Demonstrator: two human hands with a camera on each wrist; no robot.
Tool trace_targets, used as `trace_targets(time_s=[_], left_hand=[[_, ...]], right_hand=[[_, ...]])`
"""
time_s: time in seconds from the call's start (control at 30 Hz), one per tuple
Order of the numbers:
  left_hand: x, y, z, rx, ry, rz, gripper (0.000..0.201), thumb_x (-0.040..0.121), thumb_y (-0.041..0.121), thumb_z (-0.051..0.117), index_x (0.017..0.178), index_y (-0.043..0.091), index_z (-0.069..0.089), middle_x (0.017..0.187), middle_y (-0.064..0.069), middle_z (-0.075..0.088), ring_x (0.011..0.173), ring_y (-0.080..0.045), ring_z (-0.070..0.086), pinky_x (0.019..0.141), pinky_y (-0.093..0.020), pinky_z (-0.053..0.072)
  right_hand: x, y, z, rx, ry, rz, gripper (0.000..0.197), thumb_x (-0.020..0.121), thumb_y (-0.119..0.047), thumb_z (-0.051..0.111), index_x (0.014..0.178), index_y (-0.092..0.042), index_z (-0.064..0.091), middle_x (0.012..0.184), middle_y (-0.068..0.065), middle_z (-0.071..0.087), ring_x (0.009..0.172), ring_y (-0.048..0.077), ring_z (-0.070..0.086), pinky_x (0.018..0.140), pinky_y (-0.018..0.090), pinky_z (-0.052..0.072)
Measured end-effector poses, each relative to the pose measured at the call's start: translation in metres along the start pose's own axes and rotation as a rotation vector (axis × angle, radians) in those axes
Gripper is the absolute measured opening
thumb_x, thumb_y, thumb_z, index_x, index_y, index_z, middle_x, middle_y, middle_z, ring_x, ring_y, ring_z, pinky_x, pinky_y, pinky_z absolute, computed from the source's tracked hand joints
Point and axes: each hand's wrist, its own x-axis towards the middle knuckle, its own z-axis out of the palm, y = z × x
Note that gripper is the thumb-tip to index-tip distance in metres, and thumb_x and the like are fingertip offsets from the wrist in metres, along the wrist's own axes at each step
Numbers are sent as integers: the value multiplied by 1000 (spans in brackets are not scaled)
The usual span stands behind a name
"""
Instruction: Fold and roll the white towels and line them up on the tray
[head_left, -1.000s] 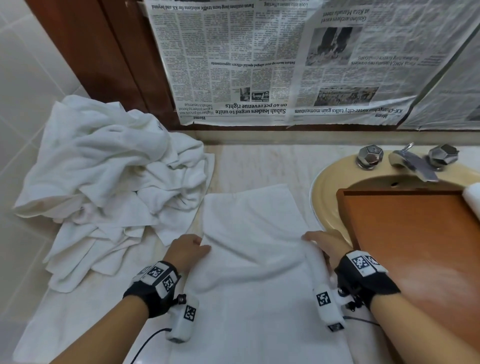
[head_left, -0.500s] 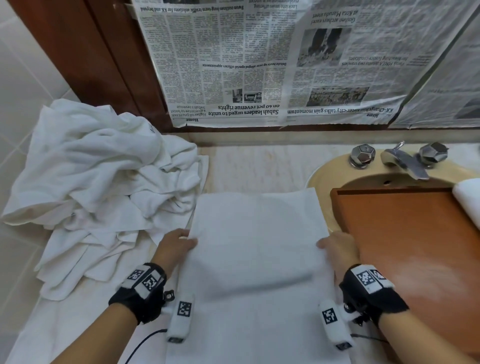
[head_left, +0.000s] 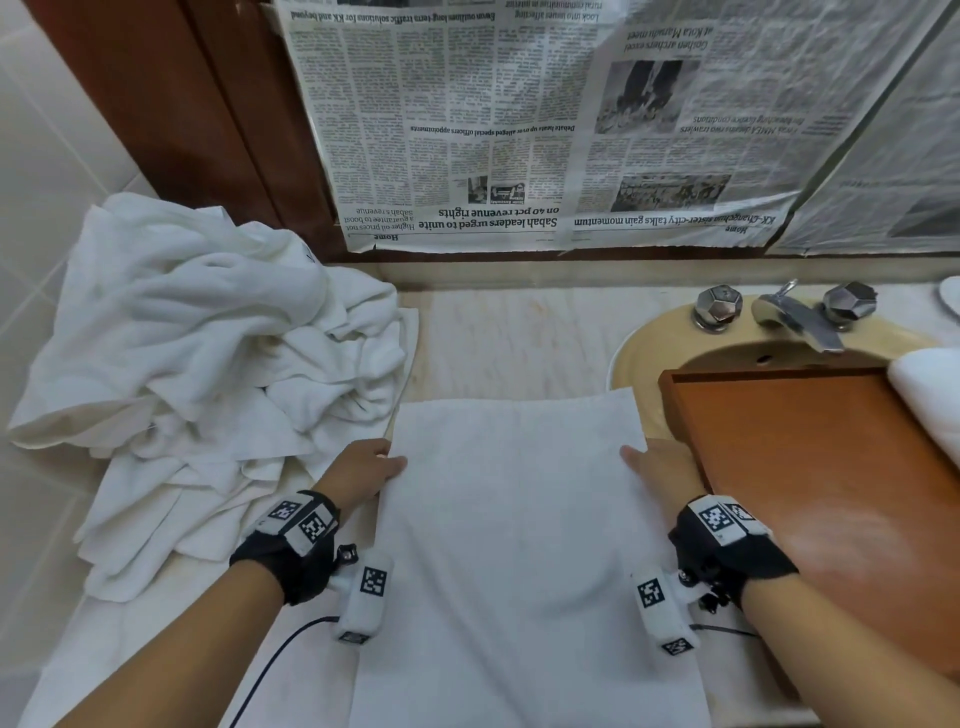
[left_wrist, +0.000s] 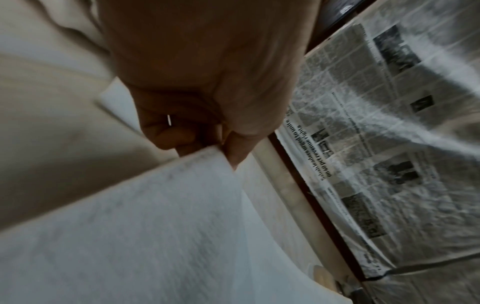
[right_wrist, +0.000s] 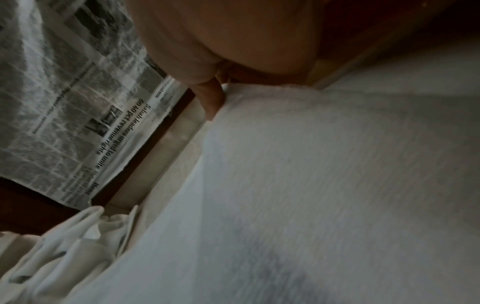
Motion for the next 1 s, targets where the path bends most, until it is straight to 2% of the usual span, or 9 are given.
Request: trace_targets(time_s=[0.17, 0.3, 0.37, 0.47, 0.53, 0.7, 0.8, 0.9, 1.0], left_hand=[[-2, 45, -18, -63, 60, 147, 13, 96, 14, 55, 108, 11, 60, 101, -7, 62, 79, -15, 57, 62, -25, 44], [4, 95, -38, -87, 135, 301, 10, 94, 14, 56, 90, 18, 65, 102, -9, 67, 83, -24, 60, 69, -32, 48], [11, 121, -47, -118, 164, 380, 8, 93, 18, 57, 90, 22, 64, 108, -10, 68, 84, -27, 61, 73, -34, 48], [30, 154, -57, -209, 244, 450, 16, 91, 22, 57, 82, 31, 67, 92, 0, 67, 73, -17, 59, 65, -30, 47], [47, 169, -57, -245, 318, 453, 14, 85, 31, 56, 87, 35, 69, 97, 0, 70, 89, -23, 65, 83, -40, 53], [81, 157, -22, 71, 354, 309, 53, 93, 32, 58, 142, 18, 42, 140, -10, 51, 127, -32, 48, 105, -43, 40], [74, 105, 13, 508, 314, 295, 70, 91, 40, 59, 150, 23, 27, 159, -5, 19, 144, -26, 22, 113, -43, 27], [65, 54, 36, 913, 64, 352, 68, 94, 48, 51, 152, 28, 21, 162, 0, 1, 148, -21, 6, 116, -41, 20], [61, 27, 44, 1070, -35, 364, 66, 99, 49, 35, 155, 29, 5, 162, 0, -15, 149, -19, -7, 116, -43, 15]], right_hand=[[-7, -37, -20, 372, 64, -75, 19, 91, -3, 59, 72, -6, 65, 83, 16, 65, 74, 27, 61, 73, 34, 46], [8, -82, -41, 385, 90, -178, 16, 88, -12, 64, 89, 5, 65, 92, 16, 65, 85, 26, 61, 81, 37, 48], [20, -107, -53, 385, 129, -223, 23, 84, -20, 68, 99, -3, 66, 106, 12, 66, 95, 24, 62, 91, 39, 50], [40, -143, -67, 289, 180, -295, 13, 90, -18, 61, 87, -7, 66, 103, 21, 68, 89, 31, 64, 87, 48, 53], [57, -162, -71, 280, 214, -308, 21, 92, -21, 58, 86, -3, 66, 104, 25, 68, 97, 40, 64, 88, 47, 52], [76, -168, -45, -262, 252, -277, 44, 96, -30, 50, 135, -9, 45, 130, 20, 55, 117, 38, 51, 93, 38, 43], [59, -122, -3, -520, 221, -387, 59, 95, -35, 51, 147, -18, 30, 144, 10, 44, 132, 32, 39, 105, 44, 39], [54, -76, 33, -768, -53, -438, 63, 99, -45, 42, 153, -25, 16, 161, 4, 9, 147, 23, 8, 114, 43, 23], [59, -55, 45, -938, -165, -446, 60, 97, -48, 39, 150, -27, 19, 159, 7, 4, 146, 26, 6, 111, 42, 28]])
